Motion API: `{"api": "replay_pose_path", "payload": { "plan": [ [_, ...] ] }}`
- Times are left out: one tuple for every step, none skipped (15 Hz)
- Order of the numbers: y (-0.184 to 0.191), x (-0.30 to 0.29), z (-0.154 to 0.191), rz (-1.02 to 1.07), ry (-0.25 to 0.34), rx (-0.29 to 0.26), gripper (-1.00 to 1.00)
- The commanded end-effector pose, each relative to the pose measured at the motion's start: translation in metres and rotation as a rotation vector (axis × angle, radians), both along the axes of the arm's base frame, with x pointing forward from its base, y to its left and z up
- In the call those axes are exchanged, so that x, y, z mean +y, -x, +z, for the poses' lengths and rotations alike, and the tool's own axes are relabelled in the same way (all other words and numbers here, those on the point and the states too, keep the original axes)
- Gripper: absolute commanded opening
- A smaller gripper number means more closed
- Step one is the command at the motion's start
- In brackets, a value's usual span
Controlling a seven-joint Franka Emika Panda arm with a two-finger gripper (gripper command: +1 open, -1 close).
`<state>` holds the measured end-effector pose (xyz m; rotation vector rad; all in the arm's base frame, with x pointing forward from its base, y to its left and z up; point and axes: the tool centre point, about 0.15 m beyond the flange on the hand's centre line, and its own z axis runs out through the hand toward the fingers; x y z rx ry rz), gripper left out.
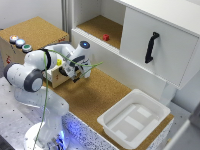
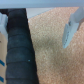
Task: Lift the purple block
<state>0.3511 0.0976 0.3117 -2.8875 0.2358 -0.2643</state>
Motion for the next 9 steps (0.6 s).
{"api": "replay_pose_path", "payload": {
  "plan": [
    [-0.002,-0.005,0.053,0.198,0.161,-0.008,1.00],
    [-0.005,0.003,0.050,0.270,0.203,0.018,1.00],
    [-0.008,0.008,0.047,0.315,0.233,0.033,1.00],
    [-0.011,0.014,0.042,0.366,0.271,0.055,1.00],
    [-0.013,0.019,0.036,0.406,0.297,0.072,1.00],
    [-0.016,0.022,0.034,0.421,0.315,0.074,1.00],
    [-0.018,0.024,0.038,0.418,0.307,0.059,1.00],
    [-0.021,0.028,0.049,0.416,0.311,0.032,1.00],
    [-0.022,0.032,0.060,0.420,0.322,0.007,1.00]
  ]
}}
